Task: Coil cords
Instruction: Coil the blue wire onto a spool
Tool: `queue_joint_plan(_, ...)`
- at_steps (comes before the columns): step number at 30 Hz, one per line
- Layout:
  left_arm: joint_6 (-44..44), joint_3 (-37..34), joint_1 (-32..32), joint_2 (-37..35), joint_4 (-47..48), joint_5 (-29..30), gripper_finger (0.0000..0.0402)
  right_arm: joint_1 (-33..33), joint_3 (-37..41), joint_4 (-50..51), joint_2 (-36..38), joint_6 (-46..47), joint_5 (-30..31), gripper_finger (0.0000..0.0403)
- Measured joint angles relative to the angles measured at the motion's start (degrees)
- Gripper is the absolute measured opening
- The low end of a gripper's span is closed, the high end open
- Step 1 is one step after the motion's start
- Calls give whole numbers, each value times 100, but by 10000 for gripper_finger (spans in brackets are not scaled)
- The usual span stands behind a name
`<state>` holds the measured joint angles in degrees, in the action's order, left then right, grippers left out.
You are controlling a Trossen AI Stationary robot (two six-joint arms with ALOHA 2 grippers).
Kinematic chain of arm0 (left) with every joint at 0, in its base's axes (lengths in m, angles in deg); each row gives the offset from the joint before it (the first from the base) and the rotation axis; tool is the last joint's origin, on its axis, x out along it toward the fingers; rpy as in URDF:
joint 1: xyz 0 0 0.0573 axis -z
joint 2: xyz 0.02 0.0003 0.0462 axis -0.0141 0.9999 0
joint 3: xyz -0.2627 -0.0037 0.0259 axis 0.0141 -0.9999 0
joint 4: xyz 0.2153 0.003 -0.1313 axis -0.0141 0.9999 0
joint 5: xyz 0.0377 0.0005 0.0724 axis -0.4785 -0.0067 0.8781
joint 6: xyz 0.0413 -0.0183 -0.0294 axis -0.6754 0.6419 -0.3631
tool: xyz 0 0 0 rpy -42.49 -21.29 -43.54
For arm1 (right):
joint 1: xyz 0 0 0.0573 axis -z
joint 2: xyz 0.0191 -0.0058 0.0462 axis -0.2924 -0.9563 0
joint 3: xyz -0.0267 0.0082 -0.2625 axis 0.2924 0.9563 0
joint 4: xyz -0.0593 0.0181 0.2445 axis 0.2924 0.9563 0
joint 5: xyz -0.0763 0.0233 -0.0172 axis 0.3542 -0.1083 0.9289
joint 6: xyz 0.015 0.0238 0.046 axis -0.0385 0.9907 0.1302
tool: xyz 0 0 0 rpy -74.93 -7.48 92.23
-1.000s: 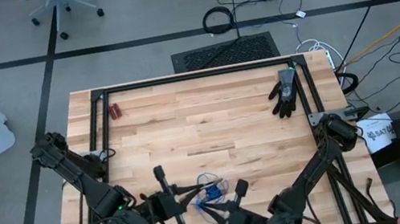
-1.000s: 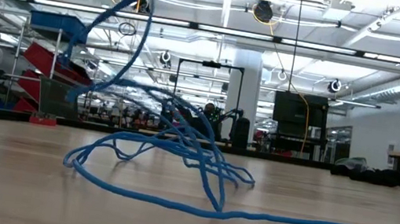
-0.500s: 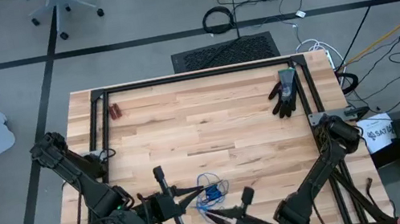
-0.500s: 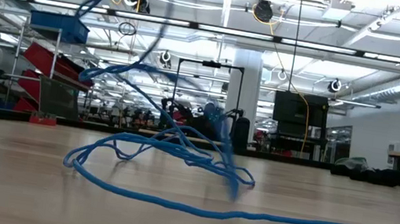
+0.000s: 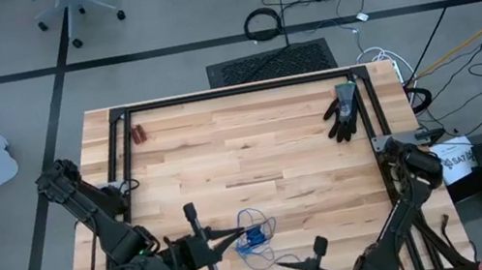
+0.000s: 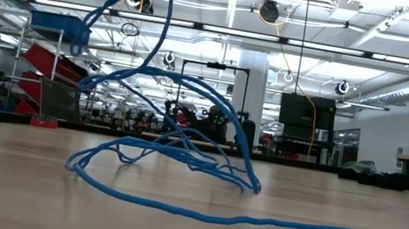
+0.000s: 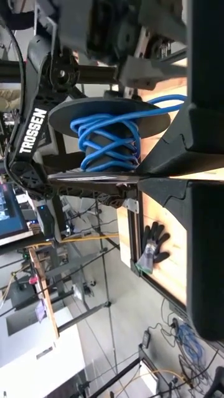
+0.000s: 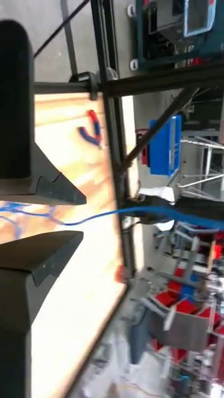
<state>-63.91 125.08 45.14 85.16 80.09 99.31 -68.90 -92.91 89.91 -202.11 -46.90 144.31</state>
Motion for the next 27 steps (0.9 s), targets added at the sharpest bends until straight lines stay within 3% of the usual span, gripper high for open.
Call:
queue_joint_plan(3, 2, 0, 0, 0, 4, -119, 6, -90, 285, 243, -2, 896, 265, 66)
queue_joint_plan(8, 4, 0, 0, -2, 8, -427, 6, -95, 874, -35, -1, 1390, 329, 66)
queue_joint_plan(11, 2, 0, 0, -2, 13, -441, 6, -30, 1140, -577, -2, 1302, 331, 66)
queue_joint_plan(15, -20, 0, 0, -4, 13, -443, 6, 109, 1219, -1264, -1, 522, 174, 66)
queue_joint_plan(20, -39, 0, -2, -4, -66, -445, 6, 526, 1219, -1867, 4, -968, -1097, 79)
queue_joint_plan(23, -39, 0, 0, -6, -140, -447, 6, 838, 1218, -1694, 6, -1365, -2097, 91)
queue_joint_plan(27, -37, 0, 42, -9, -138, -450, 6, 1089, 1217, -1715, 7, -1671, -2696, 101)
